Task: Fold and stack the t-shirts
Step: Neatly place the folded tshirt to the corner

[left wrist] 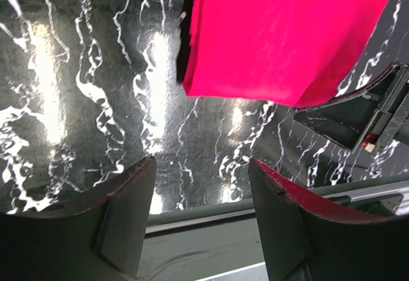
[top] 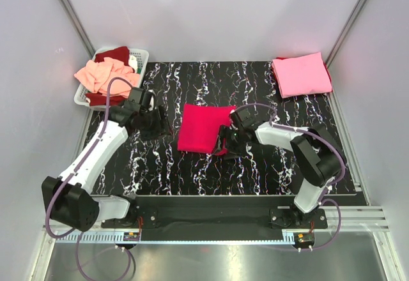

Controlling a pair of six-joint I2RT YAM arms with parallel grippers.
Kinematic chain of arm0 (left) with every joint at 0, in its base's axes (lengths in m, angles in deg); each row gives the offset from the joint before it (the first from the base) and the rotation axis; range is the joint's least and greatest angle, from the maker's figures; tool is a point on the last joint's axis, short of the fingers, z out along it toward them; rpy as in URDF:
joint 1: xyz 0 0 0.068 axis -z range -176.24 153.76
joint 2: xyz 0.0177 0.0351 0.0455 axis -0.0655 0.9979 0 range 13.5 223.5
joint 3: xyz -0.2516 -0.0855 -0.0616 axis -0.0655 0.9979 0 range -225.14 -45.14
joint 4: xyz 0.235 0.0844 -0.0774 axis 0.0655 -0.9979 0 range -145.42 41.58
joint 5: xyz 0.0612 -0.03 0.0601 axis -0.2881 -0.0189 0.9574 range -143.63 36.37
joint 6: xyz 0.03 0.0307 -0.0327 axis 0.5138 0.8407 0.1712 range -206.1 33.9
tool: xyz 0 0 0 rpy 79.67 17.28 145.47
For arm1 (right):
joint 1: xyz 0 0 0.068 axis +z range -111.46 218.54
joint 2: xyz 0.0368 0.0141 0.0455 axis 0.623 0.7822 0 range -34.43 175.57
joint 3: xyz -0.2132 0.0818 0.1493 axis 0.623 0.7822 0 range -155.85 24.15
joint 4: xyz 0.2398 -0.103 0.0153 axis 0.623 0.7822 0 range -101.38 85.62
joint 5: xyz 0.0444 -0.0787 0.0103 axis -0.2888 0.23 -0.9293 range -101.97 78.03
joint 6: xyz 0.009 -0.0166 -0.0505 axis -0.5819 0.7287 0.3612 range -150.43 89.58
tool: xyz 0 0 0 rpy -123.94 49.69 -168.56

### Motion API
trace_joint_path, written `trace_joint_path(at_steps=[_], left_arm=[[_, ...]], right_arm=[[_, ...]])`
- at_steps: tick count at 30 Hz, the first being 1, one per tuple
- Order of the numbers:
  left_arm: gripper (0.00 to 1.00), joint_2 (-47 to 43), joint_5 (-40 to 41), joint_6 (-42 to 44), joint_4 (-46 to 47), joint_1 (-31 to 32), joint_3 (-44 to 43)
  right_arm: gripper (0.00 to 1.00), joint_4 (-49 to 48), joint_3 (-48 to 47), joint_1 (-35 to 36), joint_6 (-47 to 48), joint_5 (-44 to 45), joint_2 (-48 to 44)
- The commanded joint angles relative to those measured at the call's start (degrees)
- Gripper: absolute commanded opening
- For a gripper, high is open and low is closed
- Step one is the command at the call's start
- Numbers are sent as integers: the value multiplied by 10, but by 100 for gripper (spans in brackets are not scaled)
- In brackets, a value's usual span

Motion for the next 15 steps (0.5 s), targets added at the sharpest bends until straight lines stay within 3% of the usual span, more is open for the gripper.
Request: trace_joint_path(at_steps=[1,5,10,15], left_arm=[[64,-32,10,22,-18,0,10],[64,-61,25,31,-22,0,38],[64,-102,43,55,-9,0,68],[64,-131,53,78,13,0,100]], right_arm=[[77,56,-25,-4,7,41,-44],[100,141,-62,-8,50,120,-97],[100,119,-35,-73,67,93,-141],[99,60,-47,-164,92,-13,-68]])
